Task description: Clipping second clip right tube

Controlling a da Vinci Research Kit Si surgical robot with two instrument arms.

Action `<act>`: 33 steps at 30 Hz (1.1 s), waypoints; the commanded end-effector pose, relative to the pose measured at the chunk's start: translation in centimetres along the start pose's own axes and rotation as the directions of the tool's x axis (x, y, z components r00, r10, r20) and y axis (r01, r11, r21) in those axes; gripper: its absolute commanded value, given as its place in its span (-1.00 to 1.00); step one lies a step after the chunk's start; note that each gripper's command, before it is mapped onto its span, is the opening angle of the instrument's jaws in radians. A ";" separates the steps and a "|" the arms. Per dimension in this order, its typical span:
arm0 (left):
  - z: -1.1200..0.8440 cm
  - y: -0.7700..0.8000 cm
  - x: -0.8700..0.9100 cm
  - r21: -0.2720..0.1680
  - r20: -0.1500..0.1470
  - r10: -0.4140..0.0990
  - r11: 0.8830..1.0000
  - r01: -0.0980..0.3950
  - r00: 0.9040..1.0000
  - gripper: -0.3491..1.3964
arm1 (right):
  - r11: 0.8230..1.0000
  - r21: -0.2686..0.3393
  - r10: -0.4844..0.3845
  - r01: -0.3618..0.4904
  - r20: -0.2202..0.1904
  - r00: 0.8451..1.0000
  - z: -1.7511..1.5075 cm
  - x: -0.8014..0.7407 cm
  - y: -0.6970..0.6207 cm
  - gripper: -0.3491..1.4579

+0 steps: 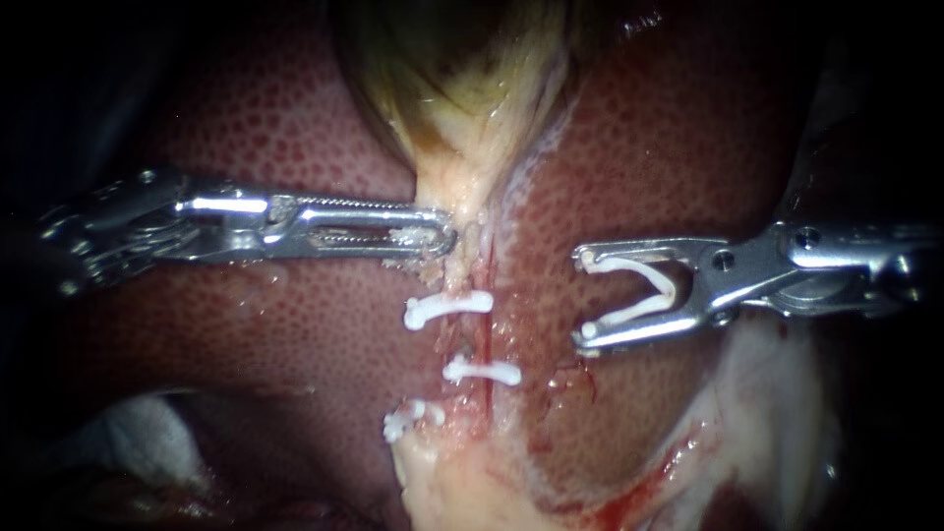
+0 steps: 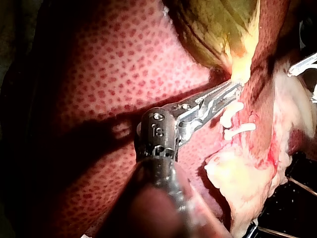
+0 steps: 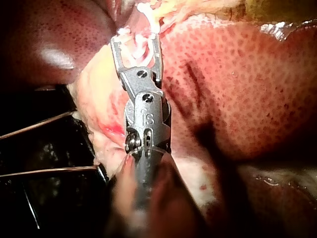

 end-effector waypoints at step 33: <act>-1.07 0.24 0.65 0.004 -0.103 -0.001 1.000 0.001 0.995 -1.00 | 1.000 -0.008 -0.008 0.008 0.002 1.000 0.30 -0.20 0.02 -0.07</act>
